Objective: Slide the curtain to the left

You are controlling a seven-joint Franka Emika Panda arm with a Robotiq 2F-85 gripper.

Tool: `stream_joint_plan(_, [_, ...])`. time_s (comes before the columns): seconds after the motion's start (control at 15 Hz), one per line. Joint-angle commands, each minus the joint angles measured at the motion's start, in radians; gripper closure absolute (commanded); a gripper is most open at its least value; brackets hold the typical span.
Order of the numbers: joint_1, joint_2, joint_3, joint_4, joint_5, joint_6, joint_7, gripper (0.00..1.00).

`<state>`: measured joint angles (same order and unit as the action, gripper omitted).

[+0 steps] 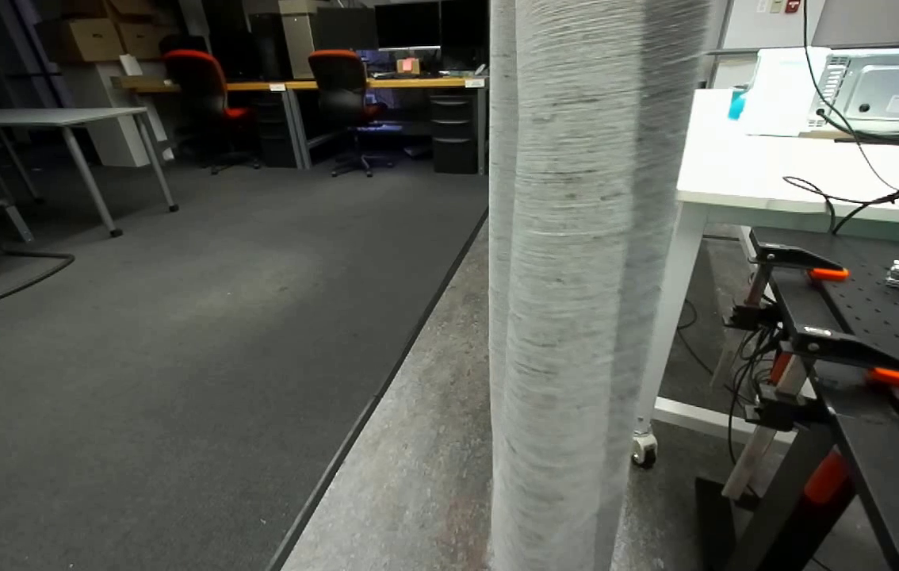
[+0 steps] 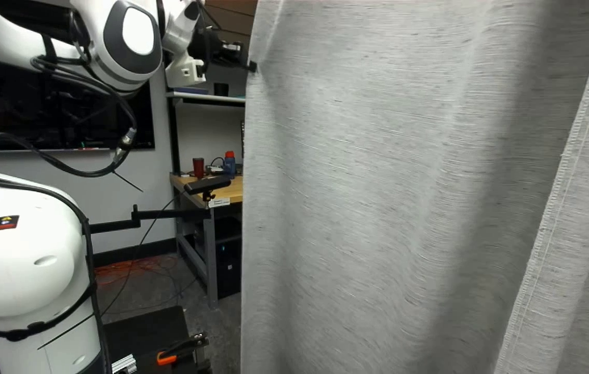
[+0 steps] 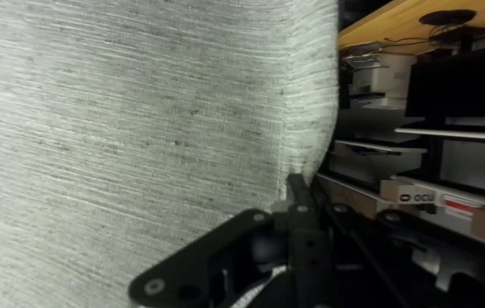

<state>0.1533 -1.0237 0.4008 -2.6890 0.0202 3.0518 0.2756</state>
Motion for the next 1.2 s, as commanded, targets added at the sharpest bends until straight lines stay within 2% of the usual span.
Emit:
stream_joint_plan(0.0, [0.074, -0.121, 0.109, -0.039, 0.019, -0.044, 0.024, 0.99])
stream_joint_plan(0.27, [0.141, -0.265, 0.271, -0.029, 0.053, -0.168, 0.140, 0.99])
stream_joint_plan(0.47, [0.184, -0.354, 0.353, 0.043, 0.083, -0.306, 0.209, 0.99])
stream_joint_plan(0.6, [0.187, -0.407, 0.402, 0.111, 0.100, -0.397, 0.241, 0.99])
stream_joint_plan(0.73, [0.206, -0.431, 0.442, 0.183, 0.120, -0.509, 0.257, 0.99])
stream_joint_plan(0.87, [0.197, -0.455, 0.471, 0.235, 0.125, -0.611, 0.282, 0.99])
stream_joint_plan(1.13, [0.189, -0.466, 0.474, 0.261, 0.130, -0.719, 0.309, 0.99])
